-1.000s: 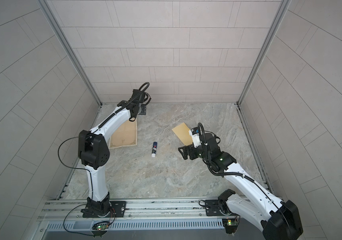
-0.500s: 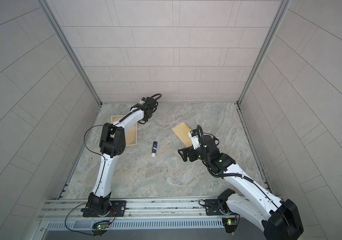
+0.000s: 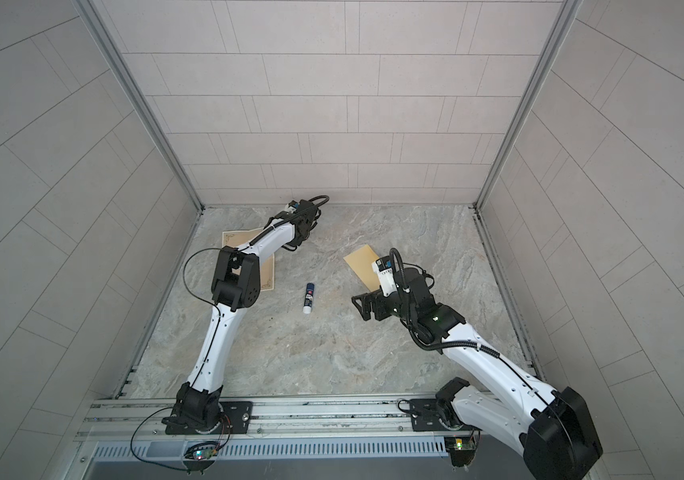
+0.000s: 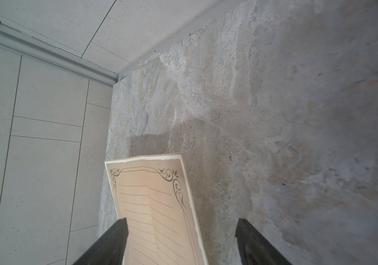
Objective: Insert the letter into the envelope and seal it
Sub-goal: 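Grasp the far edge of the cream letter with the left gripper and lift it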
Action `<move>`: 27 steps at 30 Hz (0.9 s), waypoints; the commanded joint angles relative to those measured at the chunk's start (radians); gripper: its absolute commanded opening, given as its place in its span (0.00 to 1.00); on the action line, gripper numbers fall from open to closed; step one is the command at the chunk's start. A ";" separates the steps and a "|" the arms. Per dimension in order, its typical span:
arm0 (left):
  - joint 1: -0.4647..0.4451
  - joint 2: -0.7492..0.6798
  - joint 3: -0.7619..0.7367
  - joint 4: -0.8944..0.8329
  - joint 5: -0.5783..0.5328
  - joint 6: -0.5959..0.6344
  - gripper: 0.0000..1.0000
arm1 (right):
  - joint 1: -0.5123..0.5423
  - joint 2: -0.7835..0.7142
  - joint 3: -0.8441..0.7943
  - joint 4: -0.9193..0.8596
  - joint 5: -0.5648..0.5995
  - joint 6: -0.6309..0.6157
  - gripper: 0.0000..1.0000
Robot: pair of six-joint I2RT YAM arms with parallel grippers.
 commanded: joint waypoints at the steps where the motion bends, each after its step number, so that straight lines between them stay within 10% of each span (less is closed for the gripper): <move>1: 0.003 0.015 0.034 -0.045 -0.018 0.014 0.78 | 0.006 0.003 -0.008 0.028 -0.009 -0.009 1.00; 27: 0.085 0.067 0.090 -0.161 0.040 0.011 0.52 | 0.006 0.075 -0.012 0.028 -0.035 -0.077 0.99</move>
